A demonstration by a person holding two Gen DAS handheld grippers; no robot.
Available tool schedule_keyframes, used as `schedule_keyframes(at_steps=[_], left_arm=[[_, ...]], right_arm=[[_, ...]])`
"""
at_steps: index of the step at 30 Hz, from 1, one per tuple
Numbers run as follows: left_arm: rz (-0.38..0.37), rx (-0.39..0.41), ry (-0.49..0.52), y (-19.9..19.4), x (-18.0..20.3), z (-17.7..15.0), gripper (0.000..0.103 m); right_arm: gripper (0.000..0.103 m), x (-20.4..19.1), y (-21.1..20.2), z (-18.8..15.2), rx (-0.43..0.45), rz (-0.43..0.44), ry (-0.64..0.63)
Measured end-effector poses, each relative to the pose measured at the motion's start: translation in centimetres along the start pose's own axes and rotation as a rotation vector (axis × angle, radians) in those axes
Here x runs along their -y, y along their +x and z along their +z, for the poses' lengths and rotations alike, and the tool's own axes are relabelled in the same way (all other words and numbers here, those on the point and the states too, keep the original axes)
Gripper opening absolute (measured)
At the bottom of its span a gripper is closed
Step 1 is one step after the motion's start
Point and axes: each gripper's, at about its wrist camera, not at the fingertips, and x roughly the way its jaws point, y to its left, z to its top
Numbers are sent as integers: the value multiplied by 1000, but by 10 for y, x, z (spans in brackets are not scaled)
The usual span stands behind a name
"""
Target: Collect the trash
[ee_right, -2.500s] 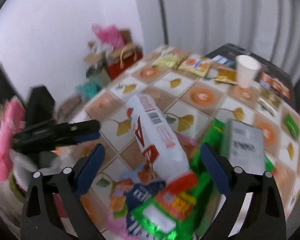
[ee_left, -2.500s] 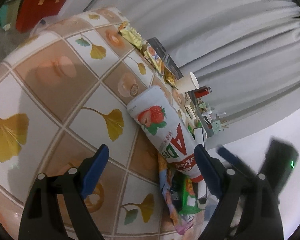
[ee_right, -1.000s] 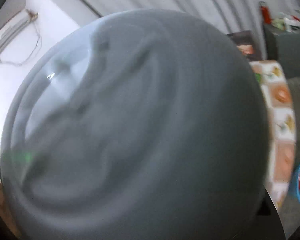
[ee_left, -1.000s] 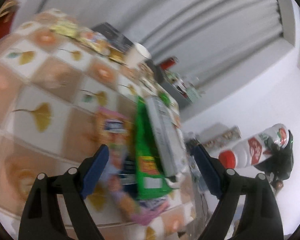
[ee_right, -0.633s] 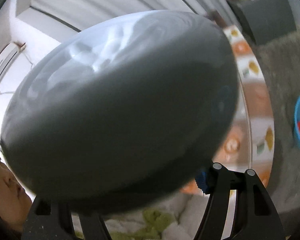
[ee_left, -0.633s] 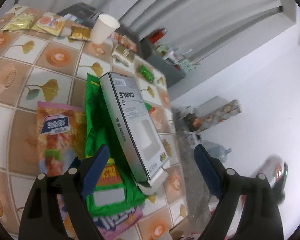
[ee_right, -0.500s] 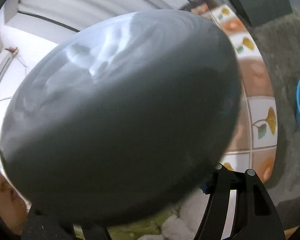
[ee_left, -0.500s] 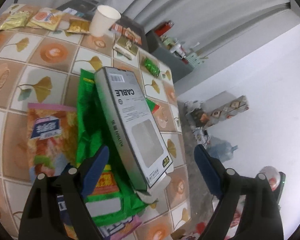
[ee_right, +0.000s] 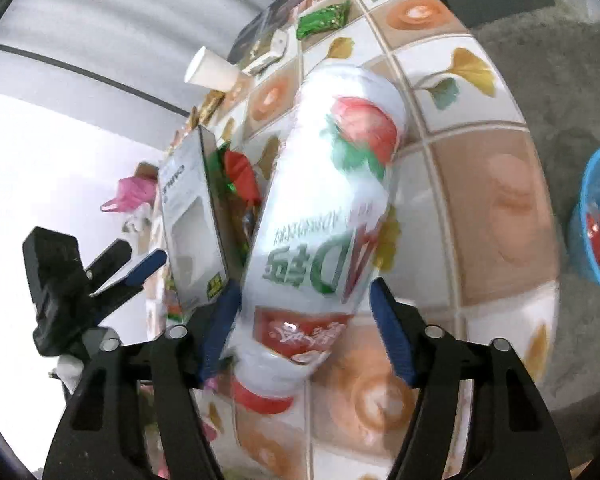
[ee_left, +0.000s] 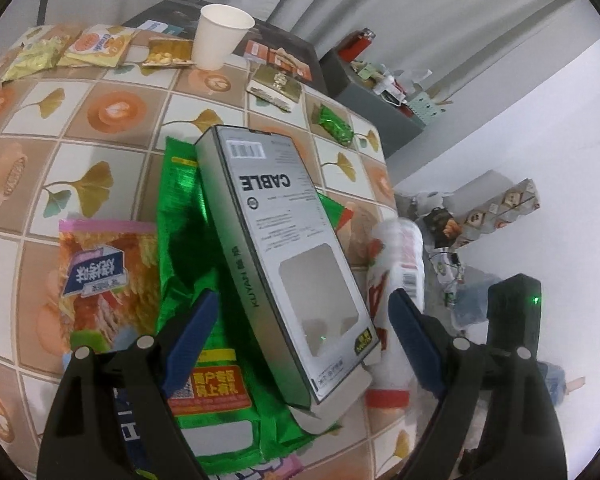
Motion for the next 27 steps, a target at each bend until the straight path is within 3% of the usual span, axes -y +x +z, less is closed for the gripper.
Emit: schedule_keyframes(at_steps=[4, 8, 12, 14, 17, 20, 24, 27], left_arm=[[4, -1, -9, 3, -3, 1, 85], [-4, 7, -5, 2, -5, -1, 85], [-9, 11, -14, 4, -4, -1, 85], [-13, 17, -20, 4, -3, 0, 85], [-14, 27, -26, 4, -3, 1, 85], [-19, 31, -36, 4, -5, 1, 85], [-15, 28, -44, 4, -10, 1, 85], [-3, 37, -50, 3, -17, 1, 85]], right_arm=[[68, -11, 3, -2, 61, -70, -30], [74, -12, -24, 1, 176, -161, -94], [77, -8, -60, 3, 295, -188, -138], [77, -18, -59, 5, 319, -142, -184], [77, -39, -52, 2, 278, -64, -265], [77, -58, -23, 2, 200, -50, -328], [77, -66, 9, 13, 132, -45, -320], [76, -73, 13, 20, 123, -51, -328]])
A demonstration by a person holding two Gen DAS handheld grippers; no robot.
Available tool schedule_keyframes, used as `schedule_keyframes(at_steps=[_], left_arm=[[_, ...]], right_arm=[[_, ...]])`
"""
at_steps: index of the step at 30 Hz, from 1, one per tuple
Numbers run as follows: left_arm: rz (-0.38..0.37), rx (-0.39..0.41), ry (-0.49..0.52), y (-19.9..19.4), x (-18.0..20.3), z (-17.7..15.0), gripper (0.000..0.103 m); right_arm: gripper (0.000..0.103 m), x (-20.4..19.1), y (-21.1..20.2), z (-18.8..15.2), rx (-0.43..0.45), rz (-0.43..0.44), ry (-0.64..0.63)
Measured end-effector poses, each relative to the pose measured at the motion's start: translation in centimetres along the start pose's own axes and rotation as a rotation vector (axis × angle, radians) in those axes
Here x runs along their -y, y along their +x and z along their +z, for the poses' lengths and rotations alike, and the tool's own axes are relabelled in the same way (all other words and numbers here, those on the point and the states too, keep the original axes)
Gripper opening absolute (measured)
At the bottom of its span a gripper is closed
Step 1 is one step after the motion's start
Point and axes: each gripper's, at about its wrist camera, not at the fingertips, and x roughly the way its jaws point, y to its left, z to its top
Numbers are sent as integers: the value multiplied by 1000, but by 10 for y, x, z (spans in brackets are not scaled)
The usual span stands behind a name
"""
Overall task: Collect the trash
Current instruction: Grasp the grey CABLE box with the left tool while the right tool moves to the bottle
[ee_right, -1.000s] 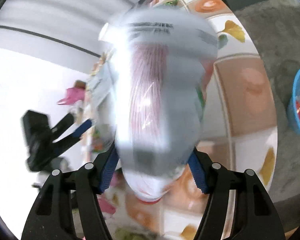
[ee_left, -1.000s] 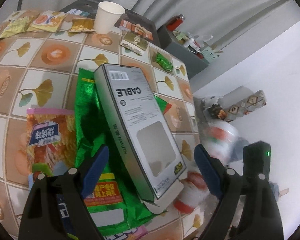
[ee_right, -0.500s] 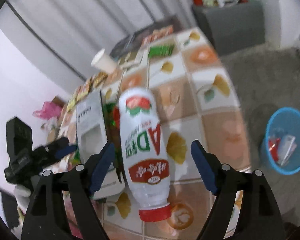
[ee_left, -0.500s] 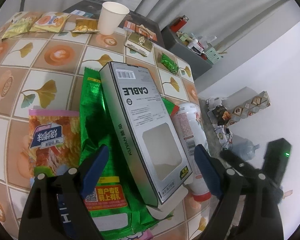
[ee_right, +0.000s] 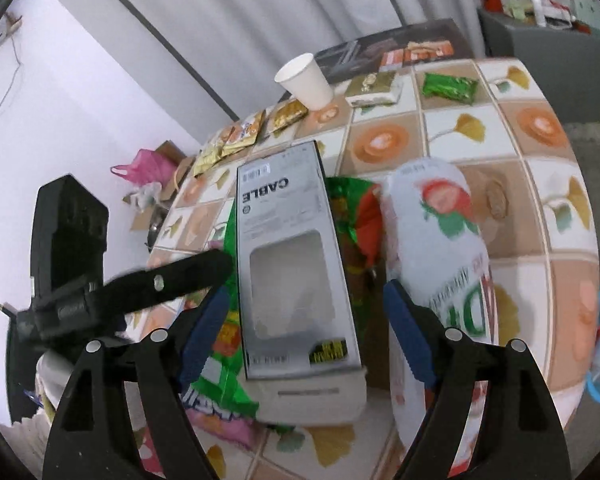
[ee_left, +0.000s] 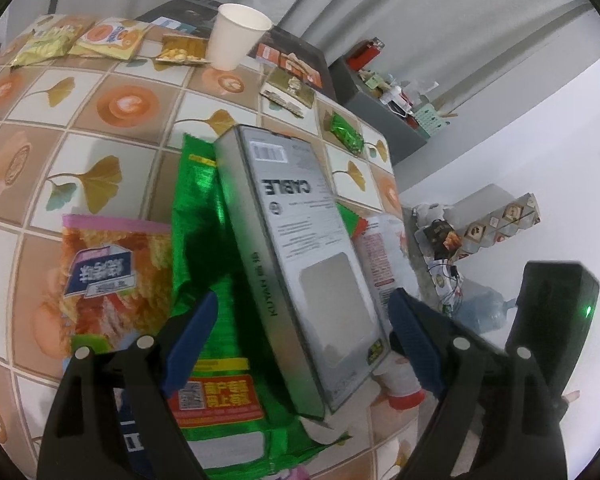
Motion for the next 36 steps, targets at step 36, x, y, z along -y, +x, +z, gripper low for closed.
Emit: schedule_keyframes(at_steps=[36], left_arm=[[-127, 37, -58, -38, -50, 0, 85]], right_arm=[[79, -55, 6, -29, -85, 242, -154]])
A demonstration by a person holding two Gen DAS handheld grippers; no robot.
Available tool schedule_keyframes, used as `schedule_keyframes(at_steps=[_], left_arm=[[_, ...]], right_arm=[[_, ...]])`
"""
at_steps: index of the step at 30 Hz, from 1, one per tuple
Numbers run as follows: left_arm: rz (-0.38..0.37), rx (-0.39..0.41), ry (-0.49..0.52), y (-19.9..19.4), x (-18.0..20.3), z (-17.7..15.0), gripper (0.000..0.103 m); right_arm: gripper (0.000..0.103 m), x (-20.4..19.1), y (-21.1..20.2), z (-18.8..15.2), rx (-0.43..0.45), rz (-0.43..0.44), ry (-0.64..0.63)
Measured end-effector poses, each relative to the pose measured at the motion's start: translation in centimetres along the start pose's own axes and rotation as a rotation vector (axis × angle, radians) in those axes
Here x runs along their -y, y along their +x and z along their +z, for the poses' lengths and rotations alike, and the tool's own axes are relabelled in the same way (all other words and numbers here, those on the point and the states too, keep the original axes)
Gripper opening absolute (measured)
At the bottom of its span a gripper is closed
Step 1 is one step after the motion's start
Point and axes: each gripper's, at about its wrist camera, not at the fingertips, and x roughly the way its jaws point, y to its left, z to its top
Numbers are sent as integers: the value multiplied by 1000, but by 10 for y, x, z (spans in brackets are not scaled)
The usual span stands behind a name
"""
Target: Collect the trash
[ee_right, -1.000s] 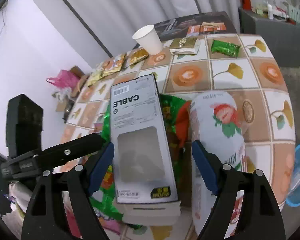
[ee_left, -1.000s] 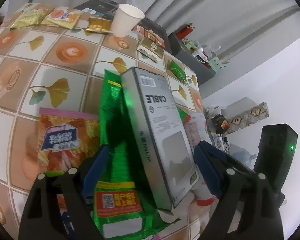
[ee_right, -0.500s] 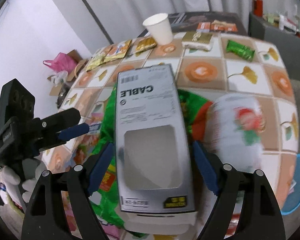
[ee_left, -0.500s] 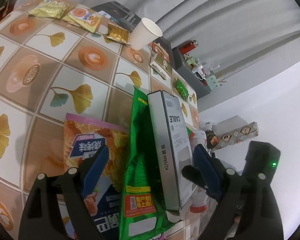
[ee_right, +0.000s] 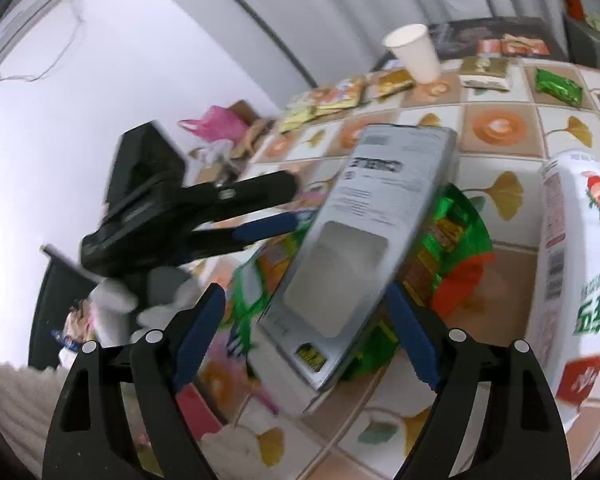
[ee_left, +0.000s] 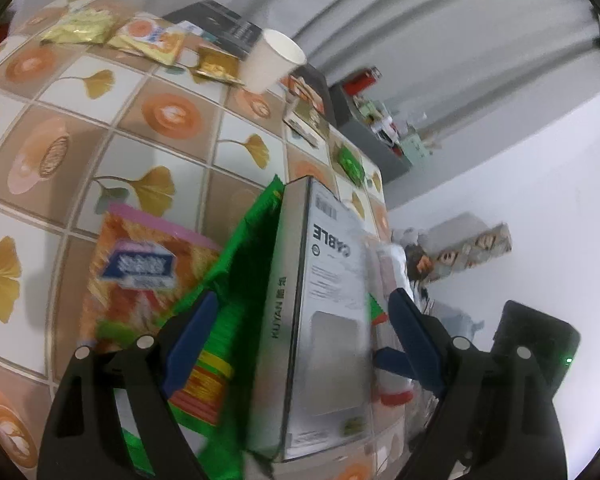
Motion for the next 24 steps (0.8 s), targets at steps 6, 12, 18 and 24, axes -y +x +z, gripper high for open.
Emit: schedule_keyframes(at_steps=[6, 12, 18, 24], left_arm=[[112, -63, 176, 16, 35, -17, 85], [227, -36, 423, 25, 80, -46, 90], [359, -30, 595, 45, 98, -65, 92], [463, -35, 633, 59, 93, -66, 92]], right_arm=[[79, 6, -37, -21, 24, -28, 60], [79, 26, -75, -44, 102, -68, 134], [79, 40, -97, -60, 149, -72, 185], [79, 48, -108, -64, 177, -76, 200]])
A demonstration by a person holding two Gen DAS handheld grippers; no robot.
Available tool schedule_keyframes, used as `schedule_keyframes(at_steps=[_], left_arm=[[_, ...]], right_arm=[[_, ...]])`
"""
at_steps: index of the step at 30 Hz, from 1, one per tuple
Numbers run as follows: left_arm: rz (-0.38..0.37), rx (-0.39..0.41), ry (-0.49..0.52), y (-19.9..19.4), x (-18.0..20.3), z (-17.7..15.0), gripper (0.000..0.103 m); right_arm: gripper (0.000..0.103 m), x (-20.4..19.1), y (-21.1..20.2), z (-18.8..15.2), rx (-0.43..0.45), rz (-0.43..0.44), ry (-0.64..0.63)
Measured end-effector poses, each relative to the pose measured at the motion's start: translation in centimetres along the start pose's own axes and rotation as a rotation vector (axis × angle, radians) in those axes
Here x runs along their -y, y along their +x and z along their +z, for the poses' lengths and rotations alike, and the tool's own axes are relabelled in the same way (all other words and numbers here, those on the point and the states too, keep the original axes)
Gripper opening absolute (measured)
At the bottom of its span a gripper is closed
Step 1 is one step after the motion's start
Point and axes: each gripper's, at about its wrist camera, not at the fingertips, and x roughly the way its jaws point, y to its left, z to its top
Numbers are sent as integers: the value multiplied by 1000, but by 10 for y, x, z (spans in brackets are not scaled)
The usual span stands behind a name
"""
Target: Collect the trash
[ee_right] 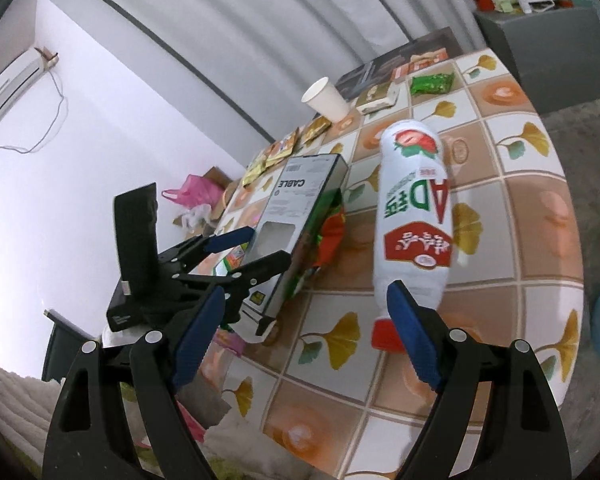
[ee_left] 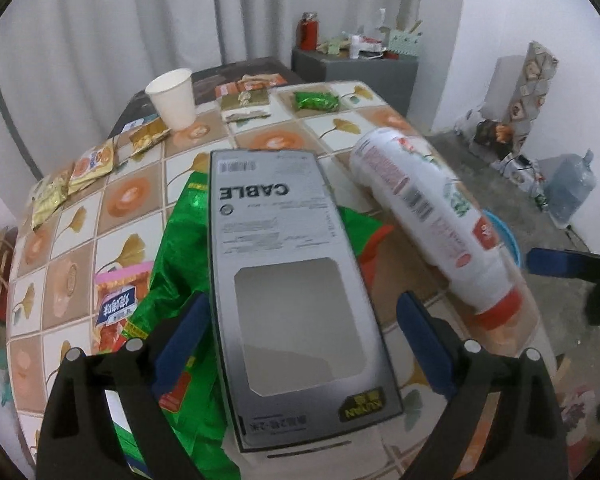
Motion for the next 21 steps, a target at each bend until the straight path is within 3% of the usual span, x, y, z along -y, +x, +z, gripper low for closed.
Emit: schedule_keyframes(at_steps=[7, 12, 21], left_arm=[[44, -41, -35, 17, -8, 0, 92], [28, -68, -68, 26, -10, -2, 92], [-31, -52, -138, 21, -23, -3, 88]], right_arm=[[79, 4, -10, 4, 41, -111, -10], [79, 6, 0, 18, 38, -236, -7], [78, 18, 28, 35, -16, -311, 5]])
